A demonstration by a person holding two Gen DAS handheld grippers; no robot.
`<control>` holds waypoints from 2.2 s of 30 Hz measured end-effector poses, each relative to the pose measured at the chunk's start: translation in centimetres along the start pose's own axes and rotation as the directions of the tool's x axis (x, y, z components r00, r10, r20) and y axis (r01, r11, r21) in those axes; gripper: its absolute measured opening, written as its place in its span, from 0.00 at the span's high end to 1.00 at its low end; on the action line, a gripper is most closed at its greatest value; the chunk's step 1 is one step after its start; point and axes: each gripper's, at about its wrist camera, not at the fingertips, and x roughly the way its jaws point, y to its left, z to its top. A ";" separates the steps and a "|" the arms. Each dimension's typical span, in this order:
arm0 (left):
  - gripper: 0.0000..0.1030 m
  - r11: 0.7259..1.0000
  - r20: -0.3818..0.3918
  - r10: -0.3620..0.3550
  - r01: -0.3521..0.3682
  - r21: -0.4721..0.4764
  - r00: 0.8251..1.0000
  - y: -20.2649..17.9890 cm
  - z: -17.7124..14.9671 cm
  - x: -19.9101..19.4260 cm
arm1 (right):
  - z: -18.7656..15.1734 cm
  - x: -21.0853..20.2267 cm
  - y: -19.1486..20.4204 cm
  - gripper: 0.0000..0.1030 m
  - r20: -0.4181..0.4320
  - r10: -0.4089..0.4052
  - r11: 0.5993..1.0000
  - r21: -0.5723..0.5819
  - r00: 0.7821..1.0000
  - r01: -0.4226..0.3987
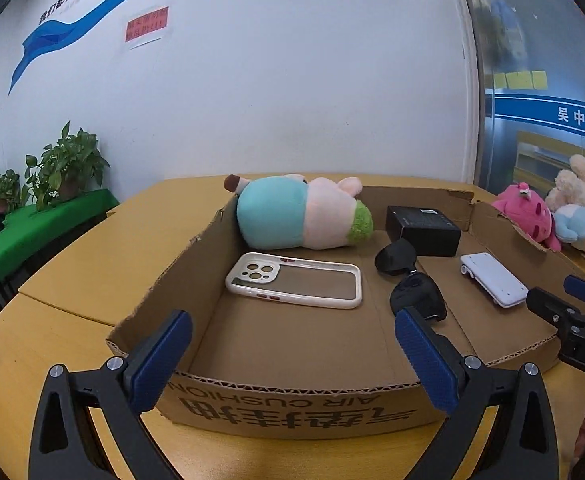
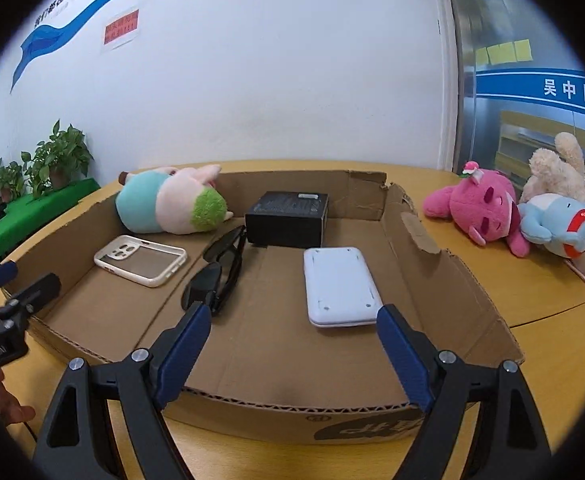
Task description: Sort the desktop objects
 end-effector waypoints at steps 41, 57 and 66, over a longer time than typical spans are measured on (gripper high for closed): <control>0.00 0.998 -0.007 0.046 -0.046 0.050 0.999 0.9 -0.2 1.0 | -0.2 0.6 0.0 0.00 0.007 -0.001 1.000 0.001 1.000 0.001; 0.00 0.998 -0.008 0.014 -0.013 0.056 1.000 1.0 -0.2 1.2 | -0.3 0.6 0.0 0.00 0.006 0.000 1.000 0.002 1.000 0.000; 0.00 0.998 -0.009 0.013 -0.013 0.055 1.000 1.0 -0.2 1.2 | -0.3 0.6 0.0 0.00 0.007 -0.001 1.000 0.001 1.000 0.001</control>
